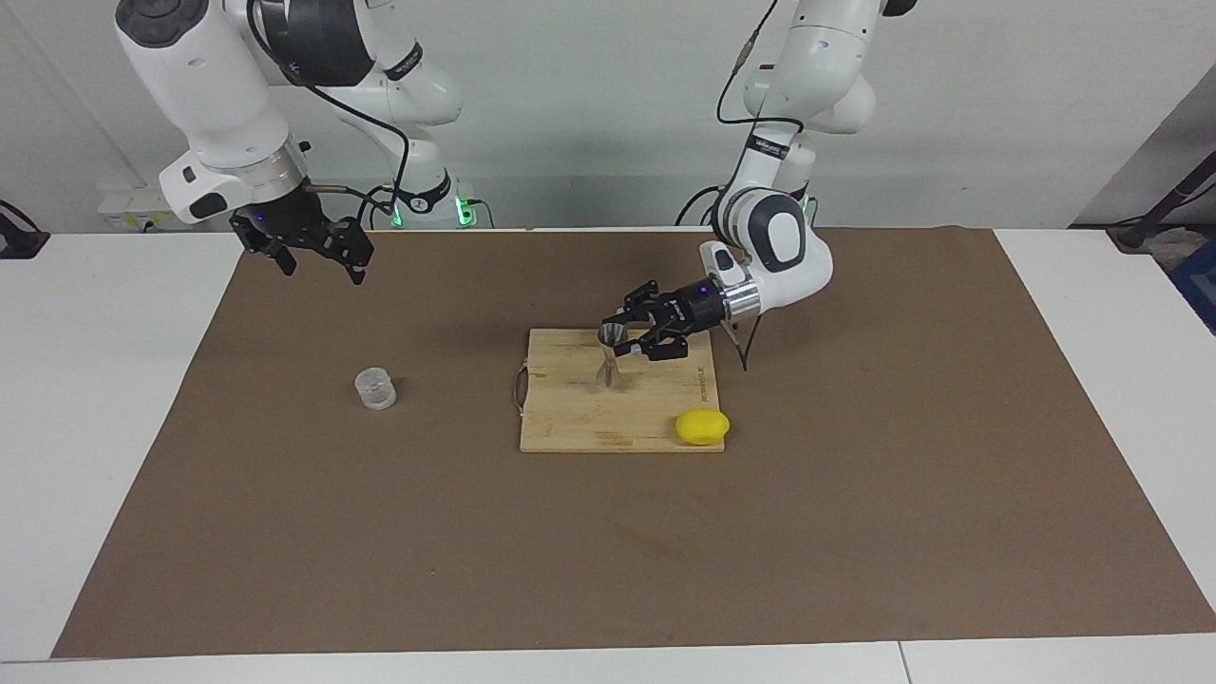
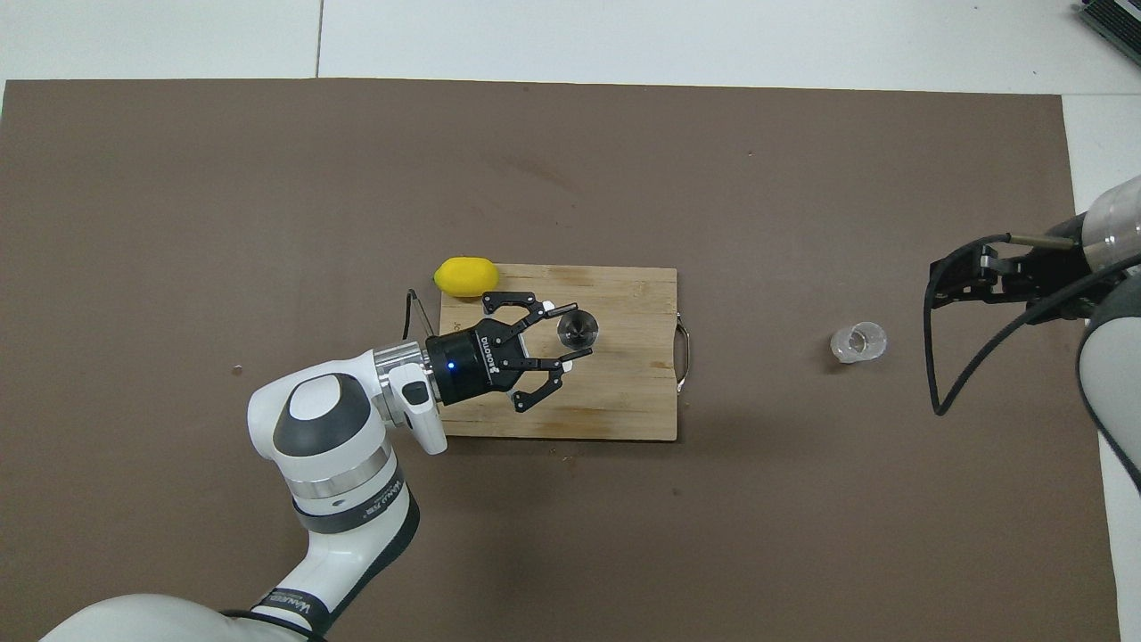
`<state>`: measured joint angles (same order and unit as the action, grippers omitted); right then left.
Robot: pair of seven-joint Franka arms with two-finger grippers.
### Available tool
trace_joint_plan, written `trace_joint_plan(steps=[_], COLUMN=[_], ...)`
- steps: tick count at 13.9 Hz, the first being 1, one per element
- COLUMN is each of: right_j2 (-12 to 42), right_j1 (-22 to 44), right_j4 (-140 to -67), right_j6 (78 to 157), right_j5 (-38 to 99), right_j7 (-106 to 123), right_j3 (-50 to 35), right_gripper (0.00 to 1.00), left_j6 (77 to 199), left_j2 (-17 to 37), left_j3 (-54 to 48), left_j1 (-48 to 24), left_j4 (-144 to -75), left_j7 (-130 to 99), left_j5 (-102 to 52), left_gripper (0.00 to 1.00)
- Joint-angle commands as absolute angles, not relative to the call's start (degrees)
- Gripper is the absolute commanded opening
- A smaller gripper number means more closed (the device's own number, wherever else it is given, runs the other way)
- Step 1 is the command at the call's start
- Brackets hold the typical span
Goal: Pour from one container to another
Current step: 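Set the metal cup on the board while the right gripper reaches the clear cup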
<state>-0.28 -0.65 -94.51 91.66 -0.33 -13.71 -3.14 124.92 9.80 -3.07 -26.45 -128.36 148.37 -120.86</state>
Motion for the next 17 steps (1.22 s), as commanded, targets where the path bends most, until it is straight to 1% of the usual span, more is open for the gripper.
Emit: trace_joint_plan(steps=[1,5,7,9,12,13,15,17], right_j2=[-1.23,0.35,1.93,3.16,8.85,10.62,12.65,13.01], right_j1=[-1.32,-1.84,-4.47,-5.53,-8.95,-10.18,-11.42,-13.87], right_j4=[-96.50,-96.50,-96.50,-96.85,-96.68,-97.11,-99.65,-104.39], right_j6=[95.18,95.62,96.06,97.20,97.64,99.04,101.94,106.68], right_j5=[-0.44,1.91,5.96,8.34,14.38,16.33,17.83,21.60], right_j7=[-19.48,-31.43,-40.47,-48.30,-54.39,-56.14,-58.53,-58.80], right_j3=[-3.52,-3.52,-3.43,-3.43,-3.34,-3.43,-3.43,-3.43], right_gripper=[0.92,0.91,0.91,0.91,0.91,0.92,0.92,0.92], left_j6=[128.66,129.38,129.20,129.20,129.03,128.94,129.11,129.37], left_j2=[8.88,13.35,13.45,13.54,14.41,14.85,15.03,15.03], left_j3=[-2.11,-2.20,-2.28,-2.29,-2.29,-2.37,-2.29,-2.29], left_j1=[-29.78,-30.67,-30.67,-31.37,-31.38,-31.38,-31.46,-31.46], left_j4=[-129.02,-125.60,-125.42,-125.33,-125.07,-125.07,-125.24,-125.59], left_j7=[152.22,160.57,160.66,160.66,161.54,162.33,162.86,163.04], left_j5=[-127.07,-132.88,-133.59,-135.08,-135.53,-135.70,-135.88,-135.97], left_gripper=[0.00,0.00,0.00,0.00,0.00,0.00,0.00,0.00])
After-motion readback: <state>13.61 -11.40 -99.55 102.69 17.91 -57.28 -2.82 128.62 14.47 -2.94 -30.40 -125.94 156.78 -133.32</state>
